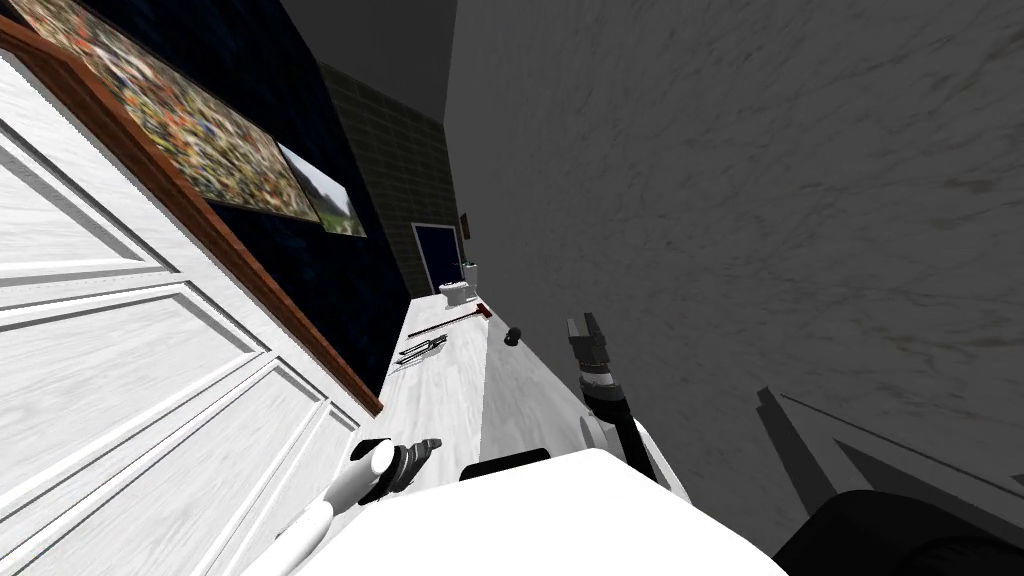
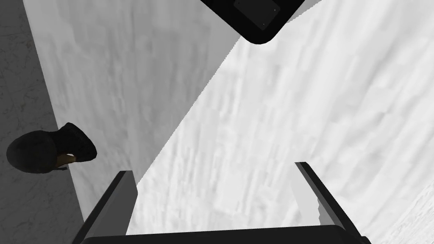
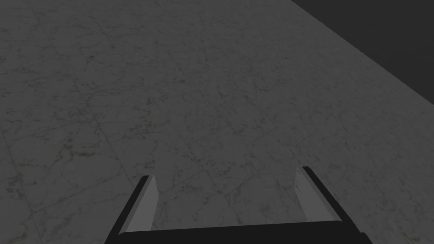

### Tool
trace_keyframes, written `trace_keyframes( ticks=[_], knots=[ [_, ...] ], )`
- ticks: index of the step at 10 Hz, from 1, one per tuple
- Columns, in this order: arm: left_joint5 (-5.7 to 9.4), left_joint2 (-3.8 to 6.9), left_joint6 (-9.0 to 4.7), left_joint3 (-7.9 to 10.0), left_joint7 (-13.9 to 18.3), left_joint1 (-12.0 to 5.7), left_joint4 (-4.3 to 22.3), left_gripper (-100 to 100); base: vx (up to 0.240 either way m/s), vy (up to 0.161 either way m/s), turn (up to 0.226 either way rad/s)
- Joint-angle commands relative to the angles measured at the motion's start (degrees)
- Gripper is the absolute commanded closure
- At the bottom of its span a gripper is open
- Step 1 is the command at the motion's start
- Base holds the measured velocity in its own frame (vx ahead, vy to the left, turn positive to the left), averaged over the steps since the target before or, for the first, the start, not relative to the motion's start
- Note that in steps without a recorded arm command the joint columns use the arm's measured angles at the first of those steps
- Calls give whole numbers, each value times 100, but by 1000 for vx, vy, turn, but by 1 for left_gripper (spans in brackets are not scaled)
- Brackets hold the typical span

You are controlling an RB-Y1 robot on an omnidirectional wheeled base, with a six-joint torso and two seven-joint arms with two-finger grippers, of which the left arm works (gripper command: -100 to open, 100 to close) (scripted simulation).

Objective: Push the door open

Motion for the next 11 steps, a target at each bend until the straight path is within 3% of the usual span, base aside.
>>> trace_keyframes(
  ticks=[1, 2, 5, 7, 11],
  knots=[
    [159, 116, 194, -53, -185, 143, -141, -100, -132, 111, -343],
    [222, 143, 252, -66, -260, 166, -151, -100, -127, 78, -258],
    [599, 306, 601, -144, -709, 307, -209, -100, -139, 94, -387],
    [725, 361, 718, -170, -859, 354, -228, -100, -96, 60, -169],
    [1102, 524, 1067, -248, -1308, 494, -286, -100, -107, 44, -283]
  ],
)
